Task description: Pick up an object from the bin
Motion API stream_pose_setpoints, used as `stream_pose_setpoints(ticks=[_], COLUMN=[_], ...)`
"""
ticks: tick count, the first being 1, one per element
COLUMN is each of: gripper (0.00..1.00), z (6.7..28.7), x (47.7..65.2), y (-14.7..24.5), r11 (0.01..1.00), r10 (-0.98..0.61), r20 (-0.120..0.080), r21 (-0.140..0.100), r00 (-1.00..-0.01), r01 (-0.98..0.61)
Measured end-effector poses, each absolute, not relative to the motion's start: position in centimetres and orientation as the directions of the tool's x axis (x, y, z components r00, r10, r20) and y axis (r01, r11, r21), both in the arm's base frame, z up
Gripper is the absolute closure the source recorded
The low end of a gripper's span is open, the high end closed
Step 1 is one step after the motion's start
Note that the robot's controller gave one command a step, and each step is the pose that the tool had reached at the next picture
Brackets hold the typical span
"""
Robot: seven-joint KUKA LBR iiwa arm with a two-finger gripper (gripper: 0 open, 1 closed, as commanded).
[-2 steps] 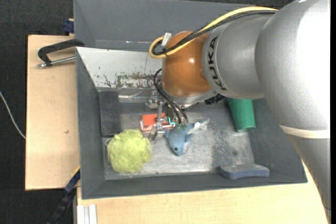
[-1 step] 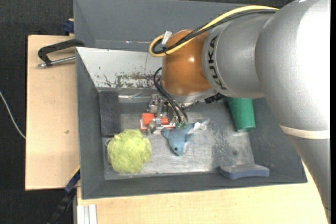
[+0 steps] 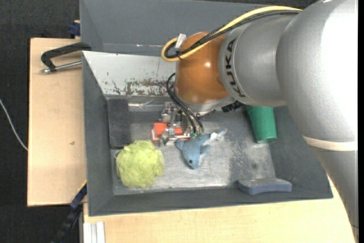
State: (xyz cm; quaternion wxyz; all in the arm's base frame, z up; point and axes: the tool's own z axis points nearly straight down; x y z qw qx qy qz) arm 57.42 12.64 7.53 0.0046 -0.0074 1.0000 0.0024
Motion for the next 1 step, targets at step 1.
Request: stream_pose_setpoints(ticks=[1], gripper=[1.00], z=[21.72], x=[56.29], y=[15.33], r11=[1.000], r10=[0.003], r20=[-0.005], r21=[0.003], r00=[-1.000], r01=[0.003])
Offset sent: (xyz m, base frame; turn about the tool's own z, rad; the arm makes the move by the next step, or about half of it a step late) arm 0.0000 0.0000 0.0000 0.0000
